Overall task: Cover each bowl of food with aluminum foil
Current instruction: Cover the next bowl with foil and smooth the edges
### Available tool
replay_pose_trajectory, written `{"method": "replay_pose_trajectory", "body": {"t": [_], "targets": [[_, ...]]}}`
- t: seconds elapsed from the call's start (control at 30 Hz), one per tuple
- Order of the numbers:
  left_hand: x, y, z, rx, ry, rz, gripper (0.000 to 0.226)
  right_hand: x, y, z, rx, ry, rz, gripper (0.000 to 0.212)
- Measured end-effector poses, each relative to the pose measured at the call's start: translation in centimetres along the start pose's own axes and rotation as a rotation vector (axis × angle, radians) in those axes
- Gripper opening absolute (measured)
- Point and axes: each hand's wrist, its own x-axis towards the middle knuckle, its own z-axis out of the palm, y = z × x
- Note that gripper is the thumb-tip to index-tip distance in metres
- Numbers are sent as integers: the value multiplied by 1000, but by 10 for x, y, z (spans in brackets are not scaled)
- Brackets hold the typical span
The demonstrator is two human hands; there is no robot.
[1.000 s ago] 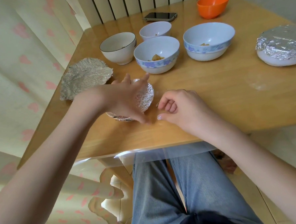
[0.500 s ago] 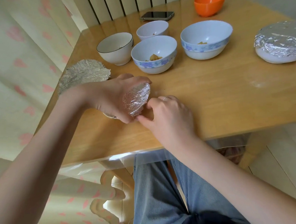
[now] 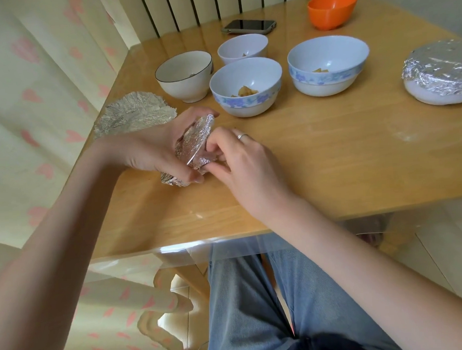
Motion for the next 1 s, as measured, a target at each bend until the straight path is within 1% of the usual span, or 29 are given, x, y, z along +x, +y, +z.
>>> {"method": "replay_pose_trajectory", "body": {"t": [0.2, 0.47, 0.57, 0.63, 0.7, 0.77, 0.83, 0.9, 0.97, 1.0], "targets": [[3, -6, -1, -14, -7, 3, 112, 5, 13, -3, 123, -36, -1, 13], [4, -1, 4, 0, 28, 21, 109, 7, 14, -5, 128, -30, 32, 9], [6, 4, 3, 25, 24, 19, 105, 10, 15, -9, 88, -16, 111, 20], [6, 5, 3, 29, 13, 16, 94, 12, 14, -13, 82, -24, 148, 29], [6, 7, 3, 59, 14, 15, 85, 16, 12, -19, 43, -53, 175, 30], [7, 11, 3, 93, 16, 16, 83, 22, 11, -25, -33, -85, 193, 30], [7, 14, 3, 102, 10, 16, 80, 26, 13, -30, -45, -124, 191, 30], [7, 16, 2, 131, 2, -5, 77, 26, 16, -35, 9, -212, 160, 29], [8, 18, 2, 169, 10, -32, 78, 24, 17, -40, 19, -280, 135, 33], [8, 19, 3, 190, 15, -42, 80, 22, 17, -42, 12, -282, 133, 37]]}}
